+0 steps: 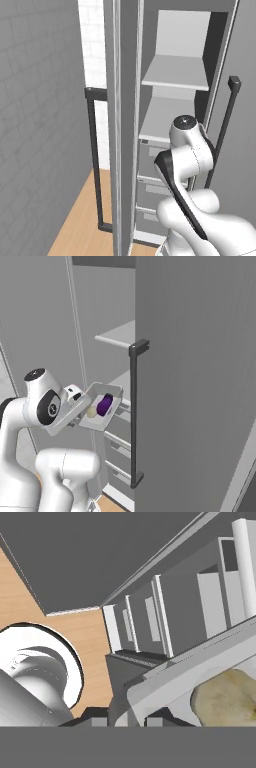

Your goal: Take the meat container that has the chicken drumstick and place it on the second highest rack of the freezer. Then take the vegetable container that has the garlic and eggplant and place it on the highest rack of the freezer.

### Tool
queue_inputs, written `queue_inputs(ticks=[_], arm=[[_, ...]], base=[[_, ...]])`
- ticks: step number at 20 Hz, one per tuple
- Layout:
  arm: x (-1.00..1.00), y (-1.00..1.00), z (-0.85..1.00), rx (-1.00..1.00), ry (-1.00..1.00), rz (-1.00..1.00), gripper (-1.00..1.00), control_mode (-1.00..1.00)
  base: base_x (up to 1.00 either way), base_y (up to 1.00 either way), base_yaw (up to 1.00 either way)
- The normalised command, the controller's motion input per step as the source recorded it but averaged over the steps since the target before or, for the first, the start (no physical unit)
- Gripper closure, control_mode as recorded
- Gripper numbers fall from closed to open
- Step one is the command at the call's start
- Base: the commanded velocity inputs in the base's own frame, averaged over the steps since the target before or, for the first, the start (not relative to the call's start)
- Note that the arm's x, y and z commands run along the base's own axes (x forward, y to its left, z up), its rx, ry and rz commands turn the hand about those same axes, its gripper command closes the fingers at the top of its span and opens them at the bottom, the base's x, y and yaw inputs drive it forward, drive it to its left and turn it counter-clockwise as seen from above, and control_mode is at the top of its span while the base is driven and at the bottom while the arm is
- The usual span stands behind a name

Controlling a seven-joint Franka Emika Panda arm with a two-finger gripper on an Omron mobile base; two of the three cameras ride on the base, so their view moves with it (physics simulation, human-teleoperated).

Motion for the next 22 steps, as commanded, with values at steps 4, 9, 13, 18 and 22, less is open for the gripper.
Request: queue_inputs(ticks=[4,9,13,18,22], arm=[[0.00,0.00,0.00,0.00,0.00,0.00,1.00,1.00],[0.00,0.00,0.00,0.00,0.00,0.00,1.00,1.00],[0.00,0.00,0.00,0.00,0.00,0.00,1.00,1.00],[0.10,0.04,0.29,0.00,-0.20,0.00,1.00,-1.00],[0.28,0.09,0.77,0.00,-0.15,-0.01,1.00,-1.00]], base=[[0.09,0.00,0.00],[0.00,0.00,0.00],[0.00,0.00,0.00],[0.00,0.00,0.00],[0.00,0.00,0.00]])
